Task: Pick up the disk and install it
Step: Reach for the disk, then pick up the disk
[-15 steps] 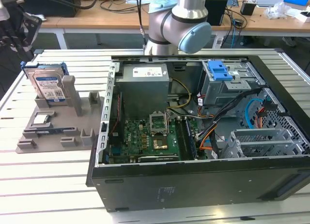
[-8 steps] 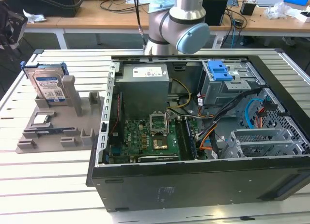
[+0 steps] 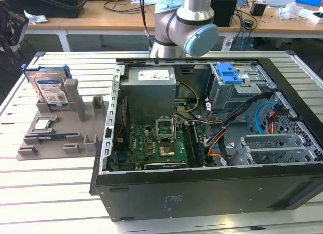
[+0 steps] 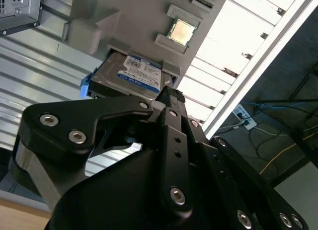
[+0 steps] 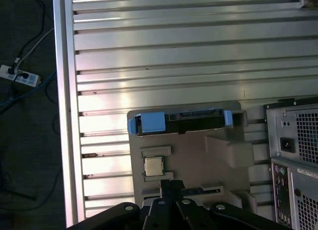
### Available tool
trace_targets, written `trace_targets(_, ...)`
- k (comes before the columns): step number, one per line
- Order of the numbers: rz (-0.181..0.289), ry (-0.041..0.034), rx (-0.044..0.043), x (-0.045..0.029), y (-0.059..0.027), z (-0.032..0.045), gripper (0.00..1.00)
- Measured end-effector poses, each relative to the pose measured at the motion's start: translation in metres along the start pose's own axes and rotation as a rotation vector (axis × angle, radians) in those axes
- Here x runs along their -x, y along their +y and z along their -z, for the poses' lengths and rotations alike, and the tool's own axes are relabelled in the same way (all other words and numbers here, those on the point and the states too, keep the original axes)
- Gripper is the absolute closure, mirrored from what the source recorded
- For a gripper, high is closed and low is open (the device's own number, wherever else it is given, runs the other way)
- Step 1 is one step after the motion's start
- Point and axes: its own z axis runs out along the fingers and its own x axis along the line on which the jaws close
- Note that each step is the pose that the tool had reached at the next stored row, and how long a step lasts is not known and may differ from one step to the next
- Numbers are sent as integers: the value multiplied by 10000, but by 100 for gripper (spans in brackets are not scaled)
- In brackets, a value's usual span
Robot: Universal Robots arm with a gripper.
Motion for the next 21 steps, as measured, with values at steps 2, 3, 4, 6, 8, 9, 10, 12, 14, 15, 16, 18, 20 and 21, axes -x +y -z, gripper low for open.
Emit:
trace_targets(2, 0, 0, 0, 0, 0, 0, 89)
trace_targets(3, 0, 0, -1, 0, 0, 0, 89)
trace_targets(4, 0, 0, 0, 0, 0, 0, 89)
trace_targets(6, 217, 10, 5, -1, 1, 0, 89)
trace_targets(8, 797, 35, 19, 0, 1, 0, 89)
trace_targets(9, 981, 43, 23, 0, 1, 0, 89)
trace_targets(10, 1227, 53, 27, -1, 1, 0, 89)
trace_targets(12, 1537, 67, 34, 0, 1, 0, 89)
trace_targets(14, 1854, 80, 41, 0, 1, 0, 89)
trace_targets(15, 2073, 90, 46, 0, 1, 0, 89)
trace_targets(16, 2265, 98, 51, 0, 1, 0, 89)
trace_targets(18, 2940, 127, 66, 0, 1, 0, 89)
trace_targets(20, 3495, 151, 79, 0, 1, 0, 89)
trace_targets(21, 3685, 160, 84, 0, 1, 0, 89)
